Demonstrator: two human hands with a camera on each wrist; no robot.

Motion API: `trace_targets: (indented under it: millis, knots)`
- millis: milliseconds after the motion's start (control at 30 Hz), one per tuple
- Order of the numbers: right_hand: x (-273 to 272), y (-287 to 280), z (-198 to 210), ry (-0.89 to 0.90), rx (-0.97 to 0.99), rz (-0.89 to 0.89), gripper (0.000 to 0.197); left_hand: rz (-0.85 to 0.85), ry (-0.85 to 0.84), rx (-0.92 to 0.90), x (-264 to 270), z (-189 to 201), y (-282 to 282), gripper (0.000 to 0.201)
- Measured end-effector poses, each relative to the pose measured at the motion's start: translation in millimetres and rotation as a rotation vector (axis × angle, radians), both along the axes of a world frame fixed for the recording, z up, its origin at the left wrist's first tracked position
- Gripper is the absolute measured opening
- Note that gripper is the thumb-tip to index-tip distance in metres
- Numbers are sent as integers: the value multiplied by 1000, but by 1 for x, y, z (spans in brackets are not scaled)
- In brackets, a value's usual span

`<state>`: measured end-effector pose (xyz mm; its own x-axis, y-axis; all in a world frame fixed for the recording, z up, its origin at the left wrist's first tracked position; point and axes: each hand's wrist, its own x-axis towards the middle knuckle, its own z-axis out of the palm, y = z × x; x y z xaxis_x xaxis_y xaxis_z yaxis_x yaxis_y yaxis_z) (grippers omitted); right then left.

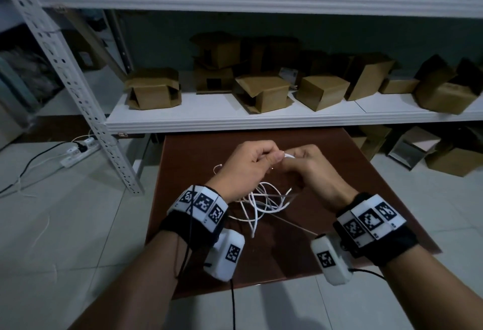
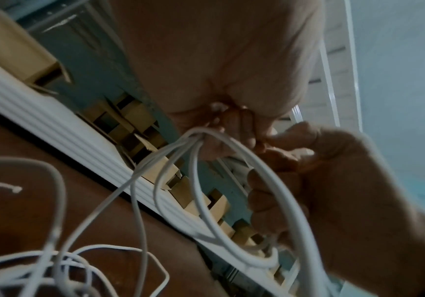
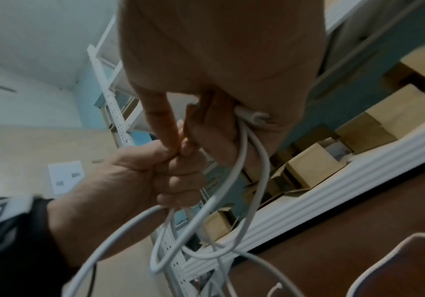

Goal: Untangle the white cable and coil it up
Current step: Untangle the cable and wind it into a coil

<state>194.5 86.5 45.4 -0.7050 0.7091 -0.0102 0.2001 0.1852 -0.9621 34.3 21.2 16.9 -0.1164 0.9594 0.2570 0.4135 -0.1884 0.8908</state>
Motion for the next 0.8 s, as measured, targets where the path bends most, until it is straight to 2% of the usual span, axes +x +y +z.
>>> trace_targets:
  millis: [67,100,200,300,400,467,567,633,800]
  knots:
    - [0,0,3,117,-32,-86,46,-29,-194,-67,0,2,1,34]
    - [0,0,8,164,-45,-150,44,-48,-237,-84,-2,3,0,35]
    - [3,2,18,285,-127,-326,36,-108,-230,-79,-2,5,-1,28]
    - [2,6,16,477,-265,-318,49,-122,-208,-43,3,7,1,23]
    - [0,7,12,596,-361,-269,54,-114,-307,-20,0,10,2,33]
    - [2,8,13,579,-330,-255,53,-71,-389,-10,-5,12,4,39]
    - [5,11,14,367,-106,-228,49,-6,-498,21,-10,15,6,39]
    - [6,13,12,302,-66,-187,50,6,-537,51,-11,17,5,39]
    - [3,11,10,255,-97,-152,54,35,-404,50,-9,10,6,39]
